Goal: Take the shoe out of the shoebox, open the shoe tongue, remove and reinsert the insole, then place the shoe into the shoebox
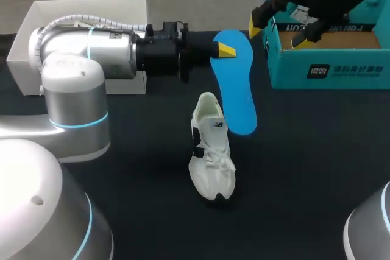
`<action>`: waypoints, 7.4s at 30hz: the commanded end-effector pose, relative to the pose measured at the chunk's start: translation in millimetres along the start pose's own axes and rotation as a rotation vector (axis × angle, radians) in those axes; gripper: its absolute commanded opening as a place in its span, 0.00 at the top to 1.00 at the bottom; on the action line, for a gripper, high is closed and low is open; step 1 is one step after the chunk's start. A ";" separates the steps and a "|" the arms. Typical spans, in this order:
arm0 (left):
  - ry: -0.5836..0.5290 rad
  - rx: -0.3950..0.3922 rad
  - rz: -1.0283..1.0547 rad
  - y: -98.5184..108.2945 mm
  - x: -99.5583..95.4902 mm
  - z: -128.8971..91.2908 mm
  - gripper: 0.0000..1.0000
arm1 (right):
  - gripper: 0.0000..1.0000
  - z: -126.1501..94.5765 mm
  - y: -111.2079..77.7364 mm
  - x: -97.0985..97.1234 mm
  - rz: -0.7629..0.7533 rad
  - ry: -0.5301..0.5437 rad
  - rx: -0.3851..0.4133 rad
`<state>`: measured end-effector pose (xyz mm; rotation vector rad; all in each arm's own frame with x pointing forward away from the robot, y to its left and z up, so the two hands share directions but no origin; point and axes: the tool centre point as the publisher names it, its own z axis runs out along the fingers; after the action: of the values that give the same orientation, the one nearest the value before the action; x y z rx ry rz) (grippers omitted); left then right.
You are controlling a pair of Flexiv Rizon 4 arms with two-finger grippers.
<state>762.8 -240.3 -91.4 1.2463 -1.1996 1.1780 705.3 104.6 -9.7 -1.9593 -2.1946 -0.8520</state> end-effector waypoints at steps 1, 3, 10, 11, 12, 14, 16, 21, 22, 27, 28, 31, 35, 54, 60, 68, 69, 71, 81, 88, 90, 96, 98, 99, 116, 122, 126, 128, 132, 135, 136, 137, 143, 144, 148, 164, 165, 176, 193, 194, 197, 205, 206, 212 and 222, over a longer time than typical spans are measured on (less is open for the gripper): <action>0.002 0.003 -0.001 2.6 0.0 -2.0 1.00 | 0.00 8.3 -8.1 -18.2 0.013 0.451 -0.105; 0.002 0.003 -0.001 3.0 0.1 -2.5 1.00 | 0.00 10.8 -8.7 -19.6 0.025 0.464 -0.089; 0.008 0.002 -0.005 7.1 0.3 -3.6 1.00 | 0.00 14.4 -9.7 -21.4 0.035 0.485 -0.056; 0.010 0.000 -0.006 8.1 0.7 -3.5 1.00 | 0.00 14.4 -9.7 -21.4 0.035 0.485 -0.056; 0.012 -0.002 -0.007 9.2 1.3 -3.5 1.00 | 0.00 14.4 -9.7 -21.4 0.035 0.485 -0.056; 0.016 -0.006 -0.006 11.2 2.8 -3.5 1.00 | 0.00 14.4 -9.7 -21.4 0.035 0.485 -0.056; 0.017 -0.009 -0.006 11.9 3.2 -3.5 1.00 | 0.00 14.4 -9.7 -21.4 0.035 0.485 -0.056; 0.019 -0.008 0.000 11.2 4.4 -3.5 1.00 | 0.00 20.8 -12.4 -25.8 0.048 0.616 -0.116; 0.021 -0.007 0.001 11.5 5.3 -3.9 1.00 | 0.00 22.9 -13.7 -28.6 0.045 0.668 -0.147; 0.025 -0.012 0.006 12.5 8.6 -5.1 1.00 | 0.00 31.7 -20.9 -42.6 0.076 0.818 -0.192; 0.026 -0.012 0.007 12.5 8.9 -5.1 1.00 | 0.00 33.1 -22.0 -44.5 0.074 0.834 -0.192; 0.028 -0.016 0.007 13.3 10.1 -5.5 1.00 | 0.00 36.7 -23.9 -48.8 0.077 0.870 -0.200; 0.034 -0.026 -0.001 14.9 12.4 -6.1 1.00 | 0.00 44.3 -26.4 -53.7 0.101 0.945 -0.207; 0.026 -0.082 -0.015 25.2 14.3 -11.1 1.00 | 0.00 47.9 -8.6 -55.9 0.073 1.061 -0.042; 0.025 -0.093 -0.015 26.1 15.0 -11.4 1.00 | 0.00 46.6 -4.4 -55.6 0.062 1.039 -0.011; 0.026 -0.093 -0.011 24.0 15.7 -10.2 1.00 | 0.00 48.8 -3.8 -54.8 0.066 1.034 0.001; 0.027 -0.094 -0.006 23.9 16.1 -9.9 1.00 | 0.00 48.8 -3.8 -54.8 0.066 1.034 0.001; 0.050 -0.093 0.048 23.7 19.1 -9.5 1.00 | 0.00 48.8 -3.8 -54.8 0.066 1.034 0.001; -0.029 -0.051 0.632 31.6 32.4 -12.2 1.00 | 0.00 48.8 -3.8 -54.8 0.066 1.034 0.001; 0.000 0.146 1.069 24.0 34.7 -12.9 1.00 | 0.00 48.8 -3.8 -54.8 0.066 1.034 0.001; 0.023 0.168 1.118 22.5 36.8 -14.0 1.00 | 0.00 48.8 -3.8 -54.8 0.066 1.034 0.001; 0.035 0.161 1.089 23.4 39.1 -14.4 1.00 | 0.00 48.8 -3.8 -54.8 0.066 1.034 0.001; 0.035 0.161 1.089 23.4 39.1 -14.4 1.00 | 0.00 48.8 -3.8 -54.8 0.066 1.034 0.001; 0.035 0.161 1.089 23.4 39.1 -14.4 1.00 | 0.00 48.8 -3.8 -54.8 0.066 1.034 0.001; -0.031 0.131 1.605 25.5 42.3 -20.0 1.00 | 0.00 48.8 -3.8 -54.8 0.066 1.034 0.001; 0.024 0.101 1.786 20.5 41.9 -19.6 1.00 | 0.00 48.8 -3.8 -54.8 0.066 1.034 0.001; 0.197 0.148 1.810 12.6 43.8 -17.1 1.00 | 0.00 48.8 -3.8 -54.8 0.066 1.034 0.001; 0.197 0.148 1.810 12.6 43.8 -17.1 1.00 | 0.00 48.8 -3.8 -54.8 0.066 1.034 0.001; 0.197 0.148 1.810 12.6 43.8 -17.1 1.00 | 0.00 48.8 -3.8 -54.8 0.066 1.034 0.001; 0.197 0.148 1.810 12.6 43.8 -17.1 1.00 | 0.00 48.8 -3.8 -54.8 0.066 1.034 0.001; 0.197 0.148 1.810 12.6 43.8 -17.1 1.00 | 0.00 48.8 -3.8 -54.8 0.066 1.034 0.001; 0.197 0.148 1.810 12.6 43.8 -17.1 1.00 | 0.00 48.8 -3.8 -54.8 0.066 1.034 0.001; 0.313 0.194 2.021 8.0 43.0 -11.5 1.00 | 0.00 48.8 -3.8 -54.8 0.066 1.034 0.001; 0.323 0.200 2.095 4.7 41.9 -10.4 1.00 | 0.00 48.8 -3.8 -54.8 0.066 1.034 0.001; 0.314 0.191 2.279 -4.6 38.7 -10.0 1.00 | 0.00 48.8 -3.8 -54.8 0.066 1.034 0.001; 0.167 0.145 2.561 -18.6 40.5 -18.4 1.00 | 0.00 48.8 -3.8 -54.8 0.066 1.034 0.001; 0.167 0.145 2.561 -18.6 40.5 -18.4 1.00 | 0.00 48.8 -3.8 -54.8 0.066 1.034 0.001; 0.167 0.145 2.561 -18.6 40.5 -18.4 1.00 | 0.00 48.8 -3.8 -54.8 0.066 1.034 0.001; -0.068 -0.066 3.440 4.2 25.3 -13.2 1.00 | 0.00 48.8 -3.8 -54.8 0.066 1.034 0.001; -0.069 -0.063 3.456 5.1 25.1 -12.5 1.00 | 0.00 48.8 -3.8 -54.8 0.066 1.034 0.001; -0.055 -0.066 3.455 7.7 25.0 -11.1 1.00 | 0.00 48.8 -3.8 -54.8 0.066 1.034 0.001; -0.042 -0.056 3.400 5.0 20.5 -7.4 1.00 | 0.00 48.8 -3.8 -54.8 0.066 1.034 0.001; -0.030 -0.048 3.378 5.0 19.9 -7.2 1.00 | 0.00 48.8 -3.8 -54.8 0.066 1.034 0.001; -0.017 -0.012 3.352 4.5 22.1 -5.9 1.00 | 0.00 54.7 -3.4 -52.2 0.064 1.049 0.006; -0.006 0.032 3.352 5.4 18.0 12.0 1.00 | 0.00 59.6 4.4 -42.4 0.090 1.031 0.047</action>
<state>755.0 -239.8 -68.5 1.2985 1.0912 -1.0706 729.3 89.0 -78.9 -1.1252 -1.4540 -1.3671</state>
